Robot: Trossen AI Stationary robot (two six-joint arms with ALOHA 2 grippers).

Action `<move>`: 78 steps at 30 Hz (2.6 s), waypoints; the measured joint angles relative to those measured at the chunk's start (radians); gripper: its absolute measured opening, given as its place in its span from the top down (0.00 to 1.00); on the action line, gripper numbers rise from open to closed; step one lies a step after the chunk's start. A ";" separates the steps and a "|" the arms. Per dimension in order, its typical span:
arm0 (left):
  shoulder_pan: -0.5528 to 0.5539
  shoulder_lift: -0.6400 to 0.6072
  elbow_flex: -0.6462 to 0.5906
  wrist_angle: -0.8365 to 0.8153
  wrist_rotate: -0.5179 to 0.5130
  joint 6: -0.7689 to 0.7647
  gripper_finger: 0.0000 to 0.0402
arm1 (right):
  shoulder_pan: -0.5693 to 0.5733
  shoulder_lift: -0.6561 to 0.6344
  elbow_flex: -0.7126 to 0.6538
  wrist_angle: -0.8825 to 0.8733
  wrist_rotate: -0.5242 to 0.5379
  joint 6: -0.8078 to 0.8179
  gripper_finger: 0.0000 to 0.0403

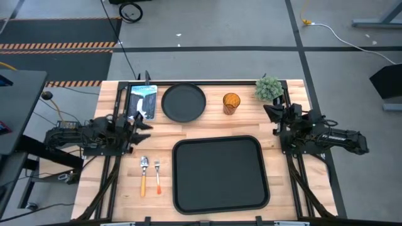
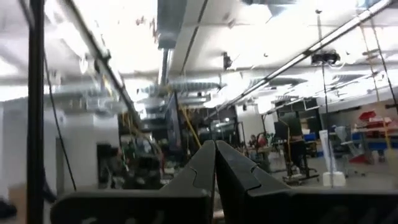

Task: Pick and place plate/cup/fork/spoon on tray
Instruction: Put the brown glass on the top right on the black serving tray

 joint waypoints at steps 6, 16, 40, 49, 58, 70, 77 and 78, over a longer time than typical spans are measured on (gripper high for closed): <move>0.000 0.000 0.000 0.071 -0.332 0.060 0.57 | 0.000 0.106 0.036 -0.090 0.091 0.105 0.97; 0.000 0.000 0.000 0.093 -0.536 0.074 0.57 | -0.036 0.415 0.263 -0.342 0.250 0.085 0.97; 0.001 0.000 0.000 0.121 -0.536 0.069 0.57 | -0.280 1.048 0.772 -0.954 0.080 0.077 0.82; 0.001 0.000 0.000 0.115 -0.536 0.069 0.57 | -0.342 1.235 0.957 -1.146 0.064 -0.002 0.82; 0.001 0.000 0.000 0.114 -0.536 0.069 0.57 | -0.382 1.431 1.156 -1.335 0.024 -0.117 0.72; 0.001 0.000 0.000 0.114 -0.536 0.070 0.57 | -0.386 1.576 1.297 -1.497 0.040 -0.143 0.69; 0.001 0.000 0.000 0.114 -0.536 0.070 0.57 | -0.385 1.585 1.302 -1.500 0.066 -0.143 0.70; 0.001 0.000 0.000 0.114 -0.536 0.070 0.57 | -0.385 1.585 1.302 -1.505 0.066 -0.143 0.70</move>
